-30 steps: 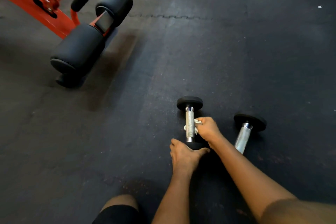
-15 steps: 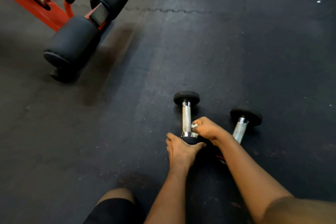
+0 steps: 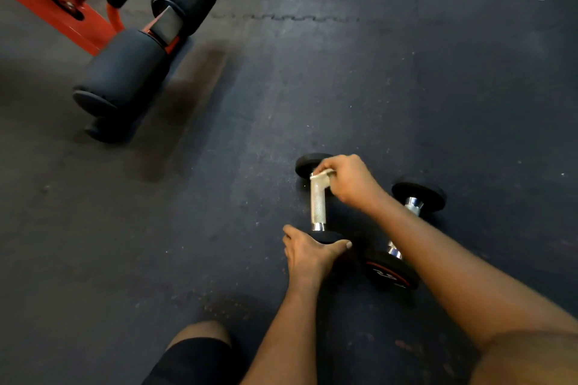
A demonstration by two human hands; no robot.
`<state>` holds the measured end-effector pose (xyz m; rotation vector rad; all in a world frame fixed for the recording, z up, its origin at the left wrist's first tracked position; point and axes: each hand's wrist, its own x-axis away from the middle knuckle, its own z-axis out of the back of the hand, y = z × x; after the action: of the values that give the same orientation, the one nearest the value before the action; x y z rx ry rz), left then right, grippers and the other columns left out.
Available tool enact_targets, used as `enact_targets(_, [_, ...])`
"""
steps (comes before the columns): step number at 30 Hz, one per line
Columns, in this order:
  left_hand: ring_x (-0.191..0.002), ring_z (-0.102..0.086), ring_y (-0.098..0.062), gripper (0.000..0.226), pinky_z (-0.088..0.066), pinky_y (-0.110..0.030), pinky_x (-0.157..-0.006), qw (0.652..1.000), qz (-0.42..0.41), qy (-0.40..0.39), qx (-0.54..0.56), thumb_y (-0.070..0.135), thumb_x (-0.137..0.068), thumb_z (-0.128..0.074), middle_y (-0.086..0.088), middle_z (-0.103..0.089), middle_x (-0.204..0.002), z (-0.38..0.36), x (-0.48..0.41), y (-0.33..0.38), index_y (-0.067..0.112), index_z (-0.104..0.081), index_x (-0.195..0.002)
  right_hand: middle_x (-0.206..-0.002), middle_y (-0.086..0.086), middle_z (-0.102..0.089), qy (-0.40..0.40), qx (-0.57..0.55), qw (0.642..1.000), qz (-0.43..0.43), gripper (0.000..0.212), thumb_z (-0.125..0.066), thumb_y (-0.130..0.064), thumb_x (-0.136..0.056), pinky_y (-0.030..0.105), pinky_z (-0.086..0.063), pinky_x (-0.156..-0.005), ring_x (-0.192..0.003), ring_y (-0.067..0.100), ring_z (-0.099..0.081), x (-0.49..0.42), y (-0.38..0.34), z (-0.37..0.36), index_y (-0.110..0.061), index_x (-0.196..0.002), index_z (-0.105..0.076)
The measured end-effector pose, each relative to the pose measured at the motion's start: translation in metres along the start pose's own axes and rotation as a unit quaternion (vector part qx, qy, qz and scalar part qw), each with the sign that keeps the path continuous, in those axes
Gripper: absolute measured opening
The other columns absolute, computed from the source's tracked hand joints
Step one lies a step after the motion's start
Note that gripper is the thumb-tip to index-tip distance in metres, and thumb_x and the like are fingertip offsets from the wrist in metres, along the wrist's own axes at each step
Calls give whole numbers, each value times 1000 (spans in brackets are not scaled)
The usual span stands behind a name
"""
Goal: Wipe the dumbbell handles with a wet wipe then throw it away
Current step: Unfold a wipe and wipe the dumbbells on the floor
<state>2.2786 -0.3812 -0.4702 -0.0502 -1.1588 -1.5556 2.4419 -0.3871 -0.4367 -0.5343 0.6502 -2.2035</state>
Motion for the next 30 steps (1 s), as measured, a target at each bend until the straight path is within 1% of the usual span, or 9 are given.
enact_targets(4, [-132,-45,-33,106,-44,-42,-109,1000,-5,0,17,46,-53,-97,-18,-45,-139,0,2,1,7,-32,-127,-104,-6,-65,-59,191,965,170,34,-54,-21,-88,34,-47,-81,-96,20,-57,-24,5,-11,-38,-112,-71])
enact_targets(6, [-134,-44,-33,109,-43,-42,-110,1000,-7,2,20,45,-53,-98,-18,-44,-142,1,3,2,6,-31,-130,-107,-5,-61,-88,274,937,200,30,-54,-27,-92,34,-44,-82,-101,22,-52,-16,7,-17,-39,-115,-70])
enact_targets(8, [-138,-40,-34,117,-41,-42,-113,1000,-5,-1,21,46,-53,-97,-18,-41,-146,0,2,2,4,-28,-137,-111,0,-58,-135,294,921,214,28,-54,-26,-93,36,-47,-80,-97,25,-56,3,2,-20,-38,-113,-70])
enact_targets(11, [-141,-37,-34,125,-39,-43,-114,1000,-2,1,19,48,-52,-97,-19,-37,-150,-2,3,2,3,-24,-143,-112,3,-66,-198,302,906,220,32,-52,-20,-93,35,-51,-74,-95,27,-66,15,-6,-18,-37,-115,-68])
enact_targets(16, [-140,-38,-34,123,-39,-43,-114,1000,-2,5,5,48,-54,-96,-19,-38,-149,-3,0,1,3,-25,-143,-120,2,-66,-92,274,944,160,41,-46,-20,-96,37,-50,-81,-107,28,-64,-4,-6,1,-43,-124,-63])
enact_targets(21, [-140,-39,-34,126,-42,-46,-112,1000,7,-3,7,51,-50,-96,-17,-37,-149,-5,3,1,6,-24,-143,-110,-3,-67,-273,266,910,167,37,-56,-14,-86,32,-51,-72,-92,23,-66,21,-12,-12,-39,-110,-69])
enact_targets(24, [-143,-35,-33,130,-38,-45,-115,1000,3,-3,7,50,-52,-96,-17,-33,-153,-3,1,1,4,-20,-148,-109,-11,-69,-214,241,933,163,40,-55,-12,-85,27,-45,-71,-96,16,-65,3,-12,-2,-40,-107,-72])
enact_targets(26, [-141,-37,-33,126,-40,-45,-114,1000,2,-1,10,50,-52,-96,-17,-36,-150,-2,-2,1,5,-23,-144,-110,-9,-69,-160,211,953,150,39,-56,-13,-86,30,-49,-76,-98,19,-66,2,-7,-2,-42,-106,-72])
enact_targets(30, [-140,-37,-33,129,-41,-47,-112,1000,2,-9,9,51,-49,-97,-18,-37,-149,0,0,-1,4,-24,-144,-115,-9,-68,-179,138,965,135,36,-58,-16,-87,32,-52,-86,-103,21,-65,24,4,-12,-44,-106,-70])
